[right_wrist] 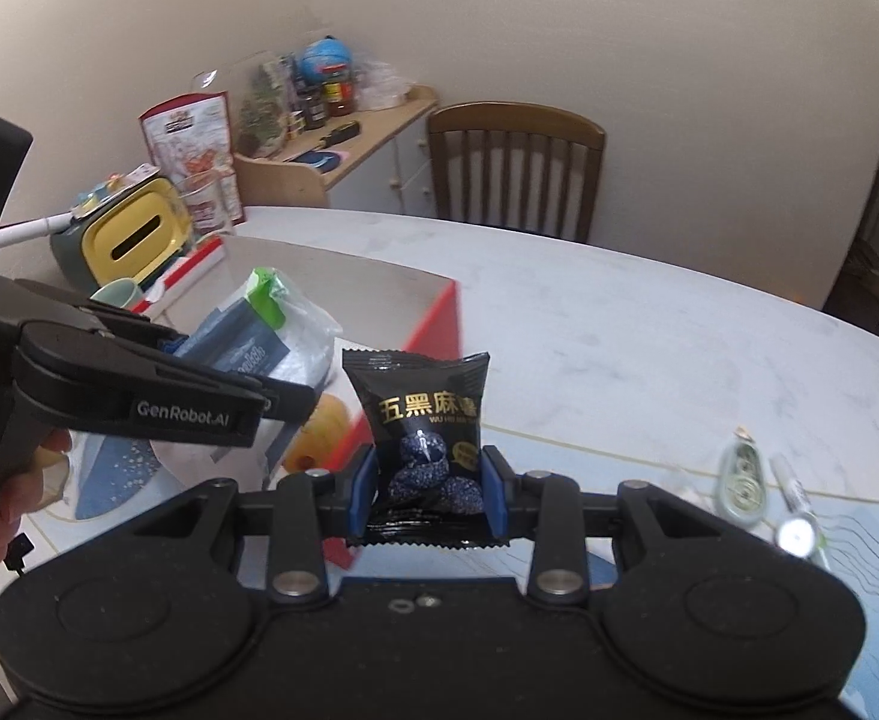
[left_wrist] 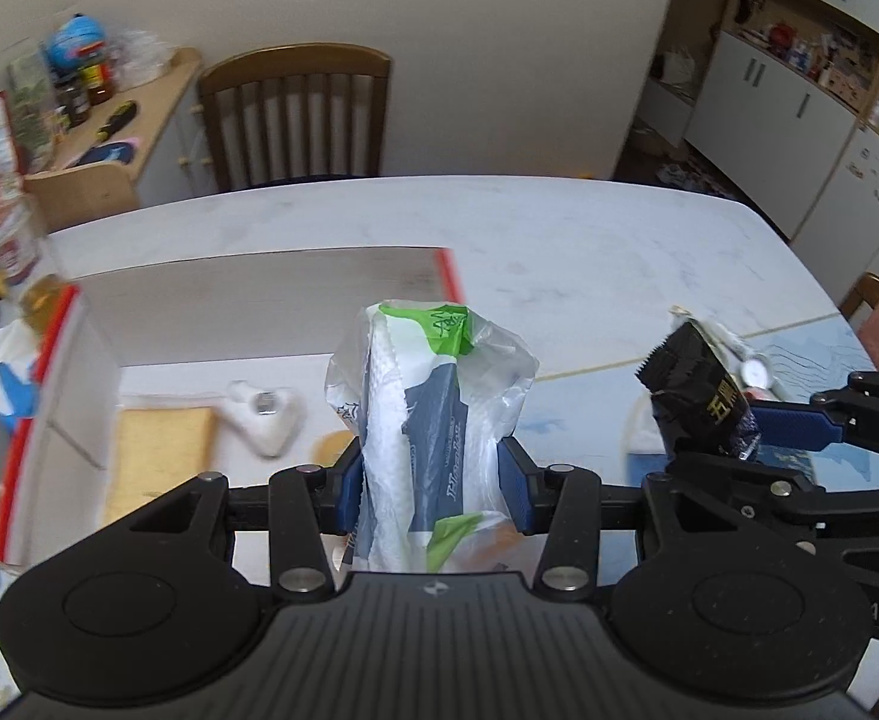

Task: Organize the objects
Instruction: 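Carry the white bag and black snack packet with both grippers over the red box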

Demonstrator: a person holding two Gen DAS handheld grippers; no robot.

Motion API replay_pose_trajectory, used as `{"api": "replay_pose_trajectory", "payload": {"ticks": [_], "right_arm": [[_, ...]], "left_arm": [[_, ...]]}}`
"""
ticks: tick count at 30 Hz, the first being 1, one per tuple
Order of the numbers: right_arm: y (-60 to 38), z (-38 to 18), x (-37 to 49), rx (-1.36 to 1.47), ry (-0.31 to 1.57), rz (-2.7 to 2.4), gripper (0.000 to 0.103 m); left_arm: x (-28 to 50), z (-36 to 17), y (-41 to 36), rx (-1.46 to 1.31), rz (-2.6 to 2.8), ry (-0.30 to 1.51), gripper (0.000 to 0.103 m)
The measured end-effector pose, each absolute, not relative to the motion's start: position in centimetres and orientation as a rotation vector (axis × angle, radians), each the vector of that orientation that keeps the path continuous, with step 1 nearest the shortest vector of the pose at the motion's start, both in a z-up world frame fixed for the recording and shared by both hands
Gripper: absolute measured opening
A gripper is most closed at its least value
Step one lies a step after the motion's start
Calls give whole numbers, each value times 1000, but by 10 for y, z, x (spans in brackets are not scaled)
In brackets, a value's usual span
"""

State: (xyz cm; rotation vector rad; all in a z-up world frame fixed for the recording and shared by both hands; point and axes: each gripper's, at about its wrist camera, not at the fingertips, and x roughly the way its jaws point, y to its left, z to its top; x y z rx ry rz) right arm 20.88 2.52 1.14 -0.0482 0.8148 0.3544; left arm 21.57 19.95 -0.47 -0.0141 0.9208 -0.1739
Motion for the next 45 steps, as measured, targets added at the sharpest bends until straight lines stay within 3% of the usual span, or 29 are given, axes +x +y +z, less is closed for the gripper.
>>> {"api": "replay_pose_trajectory", "payload": {"ticks": [17, 45], "right_arm": [[104, -5, 250, -102, 872, 406, 36], [197, -74, 301, -312, 1019, 513, 37]], "left_arm": [[240, -23, 309, 29, -28, 952, 44], [307, -92, 328, 113, -44, 1126, 45]]}}
